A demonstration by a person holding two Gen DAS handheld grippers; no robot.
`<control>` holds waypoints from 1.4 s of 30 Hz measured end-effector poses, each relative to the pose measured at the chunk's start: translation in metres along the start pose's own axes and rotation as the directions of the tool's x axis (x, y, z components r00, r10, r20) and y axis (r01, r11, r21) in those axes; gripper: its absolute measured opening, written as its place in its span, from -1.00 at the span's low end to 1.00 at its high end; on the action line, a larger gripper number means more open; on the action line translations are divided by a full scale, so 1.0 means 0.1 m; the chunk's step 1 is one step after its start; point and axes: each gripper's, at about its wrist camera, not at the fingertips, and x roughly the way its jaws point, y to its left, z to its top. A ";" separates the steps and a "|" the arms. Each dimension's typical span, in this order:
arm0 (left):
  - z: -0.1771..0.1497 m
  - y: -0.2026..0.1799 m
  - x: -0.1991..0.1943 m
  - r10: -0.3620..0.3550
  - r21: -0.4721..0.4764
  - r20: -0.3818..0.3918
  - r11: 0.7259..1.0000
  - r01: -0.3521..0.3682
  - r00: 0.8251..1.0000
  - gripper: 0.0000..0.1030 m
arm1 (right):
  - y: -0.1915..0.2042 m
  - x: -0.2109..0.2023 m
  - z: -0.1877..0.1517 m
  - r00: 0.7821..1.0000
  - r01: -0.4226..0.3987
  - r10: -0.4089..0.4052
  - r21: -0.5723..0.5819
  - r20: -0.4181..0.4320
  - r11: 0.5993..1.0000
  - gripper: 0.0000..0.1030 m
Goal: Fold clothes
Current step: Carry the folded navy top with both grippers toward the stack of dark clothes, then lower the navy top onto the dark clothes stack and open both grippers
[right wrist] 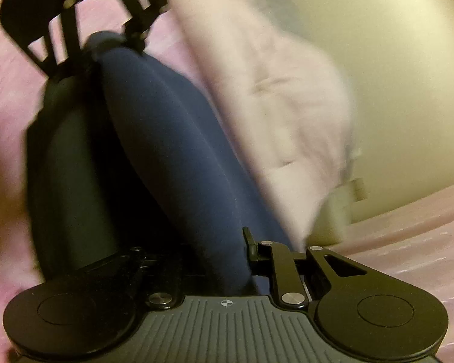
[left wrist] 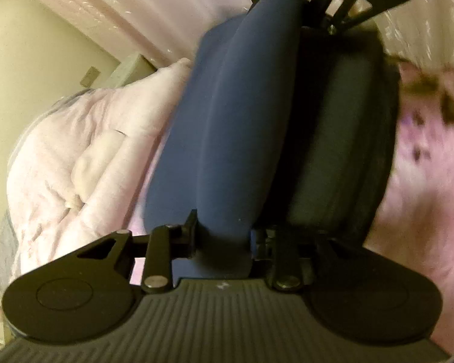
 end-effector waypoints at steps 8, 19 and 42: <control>-0.15 -0.10 -0.09 0.037 0.094 0.078 0.995 -0.044 0.996 -0.41 | 0.19 -0.13 -0.12 0.997 0.067 -0.067 -0.009 0.027 0.998 -0.66; -0.25 -0.27 -0.04 0.045 0.168 0.084 0.984 -0.058 0.995 -0.38 | 0.60 -0.11 0.04 0.998 0.056 -0.056 -0.037 -0.003 0.998 -0.62; -0.50 -0.24 -0.23 0.043 0.084 0.016 0.995 -0.045 0.999 -0.46 | 0.75 -0.28 0.00 0.996 0.044 -0.044 0.003 -0.077 0.999 -0.67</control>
